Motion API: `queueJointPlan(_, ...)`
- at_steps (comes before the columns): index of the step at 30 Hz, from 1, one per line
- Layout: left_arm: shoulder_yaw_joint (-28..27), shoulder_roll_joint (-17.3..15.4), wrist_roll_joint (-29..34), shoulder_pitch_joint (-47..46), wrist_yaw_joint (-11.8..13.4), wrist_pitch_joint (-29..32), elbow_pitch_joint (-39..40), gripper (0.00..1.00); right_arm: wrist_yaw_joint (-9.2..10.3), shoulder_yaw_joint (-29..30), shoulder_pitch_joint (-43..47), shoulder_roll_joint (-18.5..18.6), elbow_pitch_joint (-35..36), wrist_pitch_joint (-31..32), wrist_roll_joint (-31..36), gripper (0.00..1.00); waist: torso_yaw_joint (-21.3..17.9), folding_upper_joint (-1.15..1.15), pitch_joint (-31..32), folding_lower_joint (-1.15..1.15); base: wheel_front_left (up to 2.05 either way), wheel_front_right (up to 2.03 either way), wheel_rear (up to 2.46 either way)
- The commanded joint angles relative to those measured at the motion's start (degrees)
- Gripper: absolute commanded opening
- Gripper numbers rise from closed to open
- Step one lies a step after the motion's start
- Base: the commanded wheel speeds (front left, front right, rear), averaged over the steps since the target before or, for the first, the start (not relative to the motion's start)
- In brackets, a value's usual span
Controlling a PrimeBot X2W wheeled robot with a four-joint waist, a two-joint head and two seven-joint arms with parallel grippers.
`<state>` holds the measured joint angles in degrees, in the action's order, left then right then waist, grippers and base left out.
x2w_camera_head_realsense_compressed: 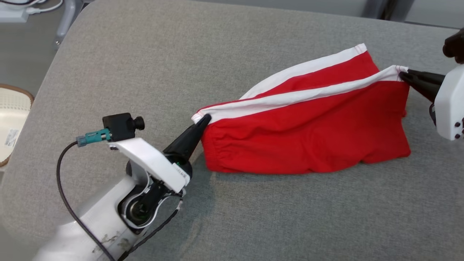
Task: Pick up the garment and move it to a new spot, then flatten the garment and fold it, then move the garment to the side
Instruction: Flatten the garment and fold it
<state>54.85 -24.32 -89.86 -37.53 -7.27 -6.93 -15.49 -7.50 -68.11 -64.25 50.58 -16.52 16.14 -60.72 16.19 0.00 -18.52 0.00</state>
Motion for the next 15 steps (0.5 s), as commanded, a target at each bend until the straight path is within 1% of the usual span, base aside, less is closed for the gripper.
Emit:
queueJointPlan(1, -0.4, 0.8, 0.2, -1.2, -0.4, -0.7, -0.8, 0.0, 0.01, -0.3, -1.2, 0.0, -0.7, 0.2, -0.1, 0.0, 1.1, 0.0, -1.1, 0.0, 0.0, 0.0, 0.0)
queueJointPlan(9, -1.6, 6.5, 0.5, -4.2, -0.4, -3.7, -6.0, 0.0, 0.01, -2.7, -7.3, -0.3, -3.3, 1.4, 2.4, 0.0, 3.6, 0.0, -4.0, 0.0, 0.0, 0.0, 0.0)
queueJointPlan(15, -0.6, 9.7, 1.7, -5.9, -0.4, -4.2, -8.3, 0.0, 0.01, -4.5, -11.9, -0.5, -4.8, 3.4, 7.1, 0.0, 5.3, 0.0, -6.2, 0.0, 0.0, 0.0, 0.0)
